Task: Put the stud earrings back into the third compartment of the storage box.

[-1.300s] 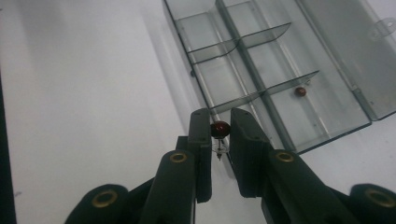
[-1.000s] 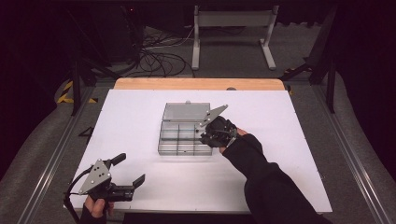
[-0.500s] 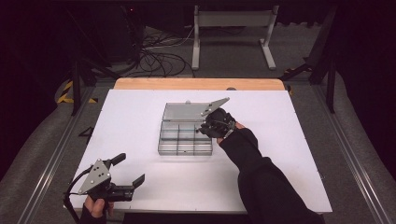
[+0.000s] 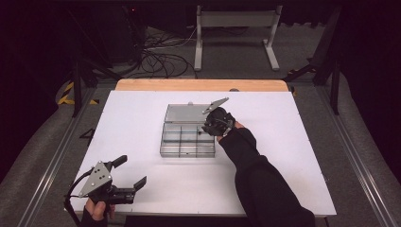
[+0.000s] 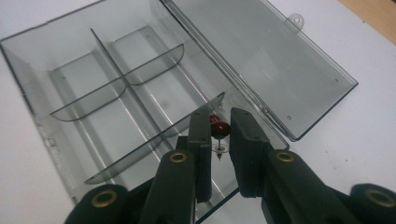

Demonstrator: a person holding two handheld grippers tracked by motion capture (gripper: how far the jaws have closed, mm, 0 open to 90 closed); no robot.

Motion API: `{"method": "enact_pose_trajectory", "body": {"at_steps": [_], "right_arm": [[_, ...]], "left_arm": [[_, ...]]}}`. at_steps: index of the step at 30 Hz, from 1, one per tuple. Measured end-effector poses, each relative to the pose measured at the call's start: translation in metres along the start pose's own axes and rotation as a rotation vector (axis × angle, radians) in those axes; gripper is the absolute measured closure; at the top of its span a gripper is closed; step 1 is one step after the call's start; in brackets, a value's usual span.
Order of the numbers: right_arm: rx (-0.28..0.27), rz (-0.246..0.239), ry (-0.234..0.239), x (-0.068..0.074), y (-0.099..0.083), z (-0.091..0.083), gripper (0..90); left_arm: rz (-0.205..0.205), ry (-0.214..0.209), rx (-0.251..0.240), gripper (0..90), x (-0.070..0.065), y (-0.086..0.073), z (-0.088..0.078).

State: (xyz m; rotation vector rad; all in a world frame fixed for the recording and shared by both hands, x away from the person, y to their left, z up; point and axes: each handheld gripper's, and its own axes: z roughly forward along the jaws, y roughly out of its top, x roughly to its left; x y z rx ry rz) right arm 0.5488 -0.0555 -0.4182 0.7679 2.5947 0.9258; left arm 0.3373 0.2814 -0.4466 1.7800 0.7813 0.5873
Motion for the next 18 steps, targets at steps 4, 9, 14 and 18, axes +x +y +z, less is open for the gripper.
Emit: {"method": "enact_pose_trajectory", "body": {"at_steps": [4, 9, 14, 18], "right_arm": [[0.018, 0.007, -0.008, -0.003, -0.002, 0.009, 79.3], [0.043, 0.015, -0.011, -0.006, -0.003, 0.019, 79.3], [0.058, 0.021, -0.011, -0.007, -0.004, 0.025, 79.3], [0.066, 0.021, -0.011, -0.006, -0.005, 0.028, 79.2]], "left_arm": [[0.0, -0.001, 0.0, 5.1, 0.0, 0.0, 0.0], [0.0, -0.002, 0.0, 5.1, 0.0, 0.0, 0.0], [0.001, -0.003, 0.0, 5.1, 0.0, 0.0, 0.0], [0.006, -0.001, 0.0, 5.1, 0.0, 0.0, 0.0]]}}
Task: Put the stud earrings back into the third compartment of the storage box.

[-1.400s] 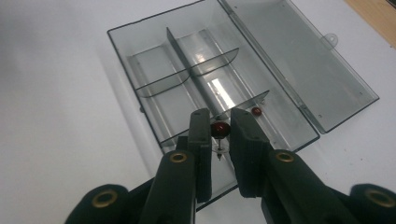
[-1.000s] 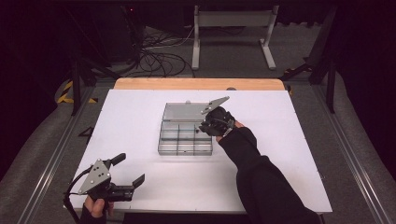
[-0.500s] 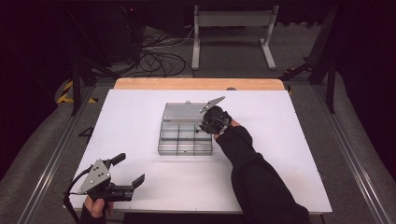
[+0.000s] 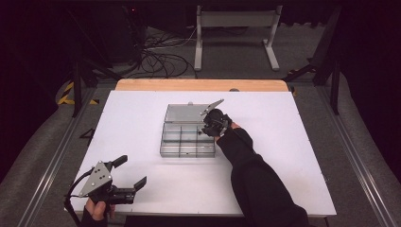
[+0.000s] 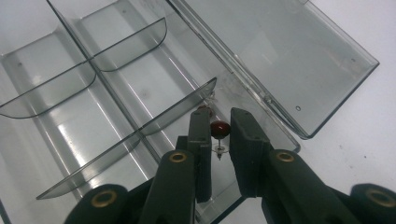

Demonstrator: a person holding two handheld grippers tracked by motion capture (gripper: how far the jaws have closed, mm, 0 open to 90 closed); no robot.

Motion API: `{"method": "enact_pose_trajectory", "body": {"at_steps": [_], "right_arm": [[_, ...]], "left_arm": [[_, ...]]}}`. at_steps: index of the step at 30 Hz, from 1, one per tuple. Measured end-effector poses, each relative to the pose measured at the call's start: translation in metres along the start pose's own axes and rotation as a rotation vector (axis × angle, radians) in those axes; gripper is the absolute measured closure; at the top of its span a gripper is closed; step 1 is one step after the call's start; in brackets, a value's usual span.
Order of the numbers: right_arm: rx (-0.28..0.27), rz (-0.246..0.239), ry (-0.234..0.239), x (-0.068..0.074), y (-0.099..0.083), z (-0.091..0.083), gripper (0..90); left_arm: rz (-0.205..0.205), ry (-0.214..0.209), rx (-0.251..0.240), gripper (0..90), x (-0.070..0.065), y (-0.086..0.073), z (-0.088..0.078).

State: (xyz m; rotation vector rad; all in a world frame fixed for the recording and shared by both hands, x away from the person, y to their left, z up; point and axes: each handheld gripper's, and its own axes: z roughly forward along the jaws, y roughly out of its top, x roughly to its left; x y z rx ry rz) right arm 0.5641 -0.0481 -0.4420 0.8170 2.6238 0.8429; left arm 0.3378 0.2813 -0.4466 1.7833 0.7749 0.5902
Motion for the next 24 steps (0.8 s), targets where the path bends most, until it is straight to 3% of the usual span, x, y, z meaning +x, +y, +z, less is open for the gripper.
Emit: {"method": "enact_pose_trajectory", "body": {"at_steps": [4, 9, 17, 24], "right_arm": [[0.002, -0.005, 0.002, 0.001, 0.0, 0.002, 79.0], [-0.007, -0.001, 0.011, 0.001, 0.0, 0.001, 70.7], [-0.043, 0.007, 0.025, 0.001, 0.0, -0.013, 61.0], [-0.104, 0.006, 0.027, 0.001, -0.002, -0.039, 39.2]], "left_arm": [[-0.001, -0.001, 0.0, 5.1, 0.0, 0.0, 0.0], [-0.005, -0.001, 0.0, 5.1, 0.0, 0.0, 0.0], [-0.004, -0.001, 0.004, 5.1, 0.0, 0.0, 0.0], [-0.006, -0.003, 0.008, 5.1, 0.0, 0.0, 0.001]]}}
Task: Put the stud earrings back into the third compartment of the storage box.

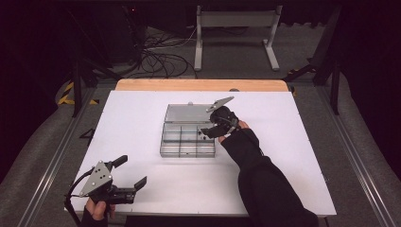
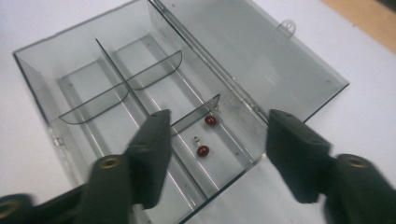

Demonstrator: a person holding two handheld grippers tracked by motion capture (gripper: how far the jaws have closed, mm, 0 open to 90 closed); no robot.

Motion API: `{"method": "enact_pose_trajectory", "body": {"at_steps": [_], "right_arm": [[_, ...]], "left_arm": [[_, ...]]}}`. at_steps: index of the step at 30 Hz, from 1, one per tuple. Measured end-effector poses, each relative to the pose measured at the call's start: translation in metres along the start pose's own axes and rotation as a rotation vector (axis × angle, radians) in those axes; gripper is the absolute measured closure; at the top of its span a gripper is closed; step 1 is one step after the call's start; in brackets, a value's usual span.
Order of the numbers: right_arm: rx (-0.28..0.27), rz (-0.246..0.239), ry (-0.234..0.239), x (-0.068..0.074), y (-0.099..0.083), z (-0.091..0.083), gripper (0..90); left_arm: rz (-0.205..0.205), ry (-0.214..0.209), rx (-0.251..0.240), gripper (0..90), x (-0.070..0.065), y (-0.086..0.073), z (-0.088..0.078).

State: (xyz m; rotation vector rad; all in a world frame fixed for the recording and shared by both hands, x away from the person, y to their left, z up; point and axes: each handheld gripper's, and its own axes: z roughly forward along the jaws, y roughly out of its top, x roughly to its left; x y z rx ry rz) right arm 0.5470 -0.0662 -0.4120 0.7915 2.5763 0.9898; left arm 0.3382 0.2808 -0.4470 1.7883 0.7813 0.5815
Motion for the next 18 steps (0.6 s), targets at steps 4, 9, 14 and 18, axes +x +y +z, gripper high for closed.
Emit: {"method": "enact_pose_trajectory", "body": {"at_steps": [4, 9, 14, 18], "right_arm": [[-0.041, 0.005, 0.02, 0.0, -0.002, -0.016, 28.1], [-0.086, 0.002, 0.043, 0.006, -0.007, -0.037, 19.7], [-0.129, -0.015, 0.051, 0.012, -0.015, -0.055, 13.2], [-0.156, -0.028, 0.053, 0.017, -0.023, -0.067, 9.0]], "left_arm": [[-0.002, 0.003, -0.004, 5.1, 0.0, 0.0, 0.0], [-0.003, 0.003, -0.002, 5.1, 0.0, 0.0, 0.0], [-0.008, 0.003, -0.001, 5.0, 0.0, 0.0, 0.0], [0.003, 0.004, 0.001, 5.0, 0.0, 0.0, 0.001]]}}
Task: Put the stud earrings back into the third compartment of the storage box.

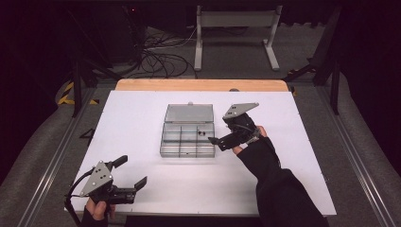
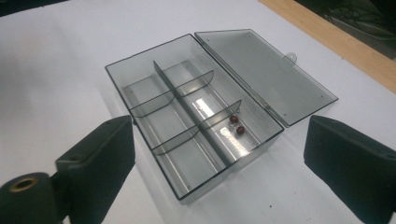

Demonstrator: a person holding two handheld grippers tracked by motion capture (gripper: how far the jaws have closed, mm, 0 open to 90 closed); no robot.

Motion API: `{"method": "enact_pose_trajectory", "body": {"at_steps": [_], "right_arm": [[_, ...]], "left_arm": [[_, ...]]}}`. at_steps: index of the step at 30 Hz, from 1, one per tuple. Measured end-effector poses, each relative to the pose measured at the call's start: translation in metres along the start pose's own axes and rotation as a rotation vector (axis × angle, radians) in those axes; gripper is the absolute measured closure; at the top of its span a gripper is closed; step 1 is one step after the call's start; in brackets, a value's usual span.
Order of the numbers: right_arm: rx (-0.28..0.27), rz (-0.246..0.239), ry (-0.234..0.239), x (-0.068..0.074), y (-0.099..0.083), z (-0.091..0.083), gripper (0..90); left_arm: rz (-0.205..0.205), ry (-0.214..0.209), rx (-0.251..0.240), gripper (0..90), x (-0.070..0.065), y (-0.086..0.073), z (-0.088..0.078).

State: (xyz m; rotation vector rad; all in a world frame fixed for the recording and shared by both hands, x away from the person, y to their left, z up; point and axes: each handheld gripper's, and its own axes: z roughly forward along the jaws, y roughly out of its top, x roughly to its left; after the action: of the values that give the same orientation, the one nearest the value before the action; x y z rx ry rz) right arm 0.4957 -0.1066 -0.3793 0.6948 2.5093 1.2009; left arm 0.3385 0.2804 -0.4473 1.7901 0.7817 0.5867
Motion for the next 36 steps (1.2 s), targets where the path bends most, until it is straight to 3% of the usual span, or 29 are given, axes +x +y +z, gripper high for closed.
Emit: {"method": "enact_pose_trajectory", "body": {"at_steps": [11, 25, 36], "right_arm": [[-0.104, -0.041, 0.028, 0.01, -0.025, -0.03, 1.1], [-0.155, 0.0, 0.036, 0.014, -0.071, -0.049, 0.0], [-0.165, 0.042, 0.046, 0.016, -0.1, -0.051, 0.0]], "left_arm": [[-0.002, 0.004, -0.002, 5.0, 0.0, 0.0, 0.0], [0.002, 0.003, 0.005, 5.0, -0.001, 0.0, 0.001], [0.006, 0.003, -0.002, 4.9, -0.003, 0.0, 0.0]]}}
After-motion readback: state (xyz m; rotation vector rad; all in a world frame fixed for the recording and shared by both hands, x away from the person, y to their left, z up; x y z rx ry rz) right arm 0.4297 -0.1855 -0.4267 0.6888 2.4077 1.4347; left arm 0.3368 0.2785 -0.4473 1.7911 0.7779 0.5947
